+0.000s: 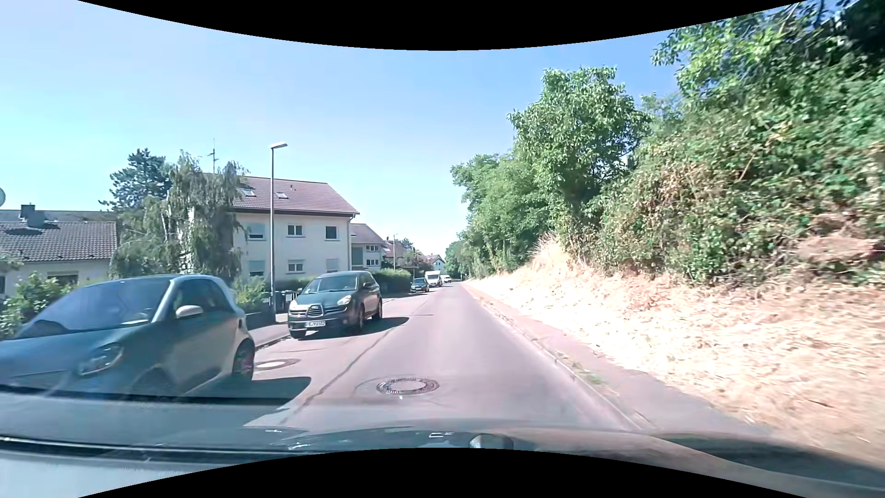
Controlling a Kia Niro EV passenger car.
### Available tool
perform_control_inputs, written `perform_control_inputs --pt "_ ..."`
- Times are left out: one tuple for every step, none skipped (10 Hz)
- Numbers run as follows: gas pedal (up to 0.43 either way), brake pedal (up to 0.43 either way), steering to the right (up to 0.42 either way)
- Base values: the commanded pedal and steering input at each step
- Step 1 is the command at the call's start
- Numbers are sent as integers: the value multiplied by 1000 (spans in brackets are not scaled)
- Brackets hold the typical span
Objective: Follow the waypoints while adhering to traffic rules and regulations
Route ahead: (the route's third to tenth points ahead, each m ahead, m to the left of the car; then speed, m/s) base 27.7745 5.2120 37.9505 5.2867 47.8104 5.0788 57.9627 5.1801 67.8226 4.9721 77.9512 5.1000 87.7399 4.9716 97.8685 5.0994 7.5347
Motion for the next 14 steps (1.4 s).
perform_control_inputs --pt "67 0 -4" --pt "67 0 -4" --pt "67 0 -2" --pt "67 0 0" --pt "67 0 0" --pt "67 0 -1" --pt "67 0 -3" --pt "67 0 -1" --pt "67 0 -1" --pt "67 0 -1" --pt "67 0 -1" --pt "67 0 0" --pt "67 0 1" --pt "67 0 1"
